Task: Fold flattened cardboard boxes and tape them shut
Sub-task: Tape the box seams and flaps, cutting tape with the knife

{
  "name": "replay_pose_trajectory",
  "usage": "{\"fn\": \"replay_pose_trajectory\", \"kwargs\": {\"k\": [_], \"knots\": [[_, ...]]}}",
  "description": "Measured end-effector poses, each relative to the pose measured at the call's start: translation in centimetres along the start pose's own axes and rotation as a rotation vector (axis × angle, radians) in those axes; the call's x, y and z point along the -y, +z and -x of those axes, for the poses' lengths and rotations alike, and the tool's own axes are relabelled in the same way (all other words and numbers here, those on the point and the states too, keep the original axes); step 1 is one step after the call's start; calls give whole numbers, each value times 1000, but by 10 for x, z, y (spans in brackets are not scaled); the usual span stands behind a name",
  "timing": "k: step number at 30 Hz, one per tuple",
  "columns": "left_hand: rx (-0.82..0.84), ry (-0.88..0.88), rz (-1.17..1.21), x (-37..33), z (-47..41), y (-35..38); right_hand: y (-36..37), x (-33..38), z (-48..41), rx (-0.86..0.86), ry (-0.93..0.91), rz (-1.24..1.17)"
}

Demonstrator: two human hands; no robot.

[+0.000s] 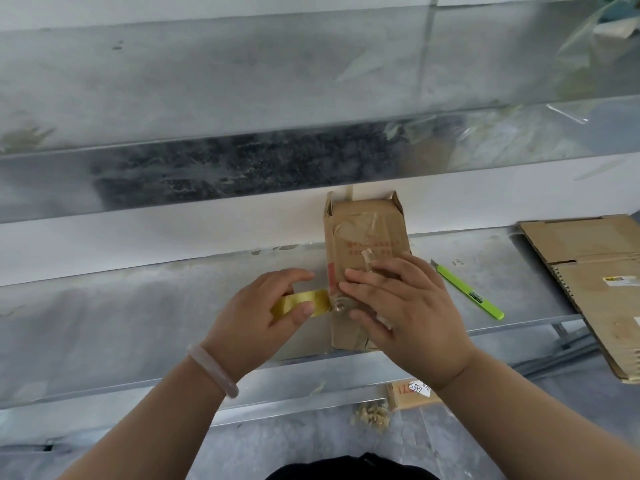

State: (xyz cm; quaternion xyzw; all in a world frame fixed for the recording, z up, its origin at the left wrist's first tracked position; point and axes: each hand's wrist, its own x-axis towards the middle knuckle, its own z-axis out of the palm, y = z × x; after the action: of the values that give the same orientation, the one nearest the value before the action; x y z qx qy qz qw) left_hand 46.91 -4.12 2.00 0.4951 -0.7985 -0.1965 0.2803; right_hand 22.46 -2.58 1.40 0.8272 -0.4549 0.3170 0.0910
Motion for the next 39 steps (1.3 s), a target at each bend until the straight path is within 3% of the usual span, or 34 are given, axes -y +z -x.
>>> {"fn": "replay_pose_trajectory", "kwargs": {"k": [3,8,13,19,26,29,39], "knots": [[3,36,17,6,2,-5,0,17,-10,-20,64,3],[18,127,38,6,-1,0,16,16,-6,-6,-6,22],[12,157,-109,9,-5,-8,17,13,-3,-26,-19,35],[206,83,-221,13,-11,-18,15,13,-2,-32,-28,35],[79,126,19,24,-7,-18,14,14,-4,-17,-10,28],[17,189,7,31,-3,-13,14,15,-3,-22,-11,30],[-51,120,51,16,1,7,15,13,-3,3,-32,91]]}}
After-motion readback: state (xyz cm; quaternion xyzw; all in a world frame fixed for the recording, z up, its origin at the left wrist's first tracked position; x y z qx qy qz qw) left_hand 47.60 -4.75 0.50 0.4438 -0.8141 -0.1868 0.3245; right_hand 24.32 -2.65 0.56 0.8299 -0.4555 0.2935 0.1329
